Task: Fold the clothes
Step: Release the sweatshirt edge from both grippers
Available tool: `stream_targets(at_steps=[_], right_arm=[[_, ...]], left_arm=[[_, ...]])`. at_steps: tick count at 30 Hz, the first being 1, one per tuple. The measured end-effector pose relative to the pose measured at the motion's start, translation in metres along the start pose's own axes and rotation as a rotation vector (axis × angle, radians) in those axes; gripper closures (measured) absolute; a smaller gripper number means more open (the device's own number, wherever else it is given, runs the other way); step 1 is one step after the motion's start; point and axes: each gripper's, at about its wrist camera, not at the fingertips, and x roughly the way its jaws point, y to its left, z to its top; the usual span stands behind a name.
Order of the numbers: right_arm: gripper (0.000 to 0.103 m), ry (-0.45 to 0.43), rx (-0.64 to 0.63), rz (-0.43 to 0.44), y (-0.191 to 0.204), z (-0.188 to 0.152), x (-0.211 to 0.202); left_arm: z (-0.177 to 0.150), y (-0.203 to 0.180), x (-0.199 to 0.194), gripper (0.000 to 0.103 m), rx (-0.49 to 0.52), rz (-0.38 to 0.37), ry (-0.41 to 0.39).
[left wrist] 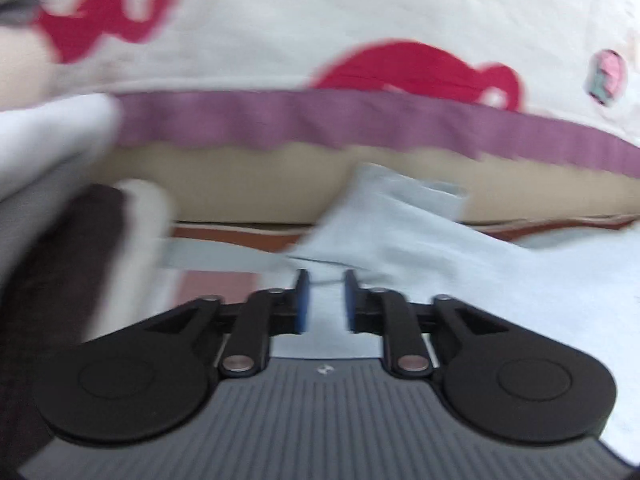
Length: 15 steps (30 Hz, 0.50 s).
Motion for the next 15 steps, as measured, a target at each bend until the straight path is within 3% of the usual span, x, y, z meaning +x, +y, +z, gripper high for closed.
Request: stream_targets(at_steps=[3, 4, 7, 8, 10, 14, 15], right_arm=[[0.021, -0.013, 0.011, -0.014, 0.002, -0.001, 0.001], [0.021, -0.014, 0.012, -0.016, 0.003, -0.002, 0.001], [0.021, -0.011, 0.011, -0.012, 0.002, -0.001, 0.001], [0.021, -0.01, 0.009, -0.011, 0.002, -0.002, 0.001], [0.021, -0.009, 0.005, -0.009, 0.001, -0.002, 0.001], [0.021, -0.007, -0.004, -0.006, 0.001, -0.003, 0.001], [0.021, -0.006, -0.005, -0.007, 0.001, -0.003, 0.001]], left_arm=[[0.008, -0.008, 0.024, 0.08, -0.035, -0.088, 0.09], [0.012, -0.008, 0.033, 0.08, -0.041, -0.079, 0.107], [0.024, -0.004, 0.054, 0.08, -0.024, 0.15, 0.096], [0.025, -0.003, 0.051, 0.08, -0.02, 0.184, 0.079], [0.022, -0.003, 0.036, 0.08, -0.019, 0.193, 0.051], [0.015, -0.002, 0.007, 0.059, -0.015, 0.211, -0.007], [0.013, -0.002, 0.0, 0.059, -0.015, 0.216, -0.021]])
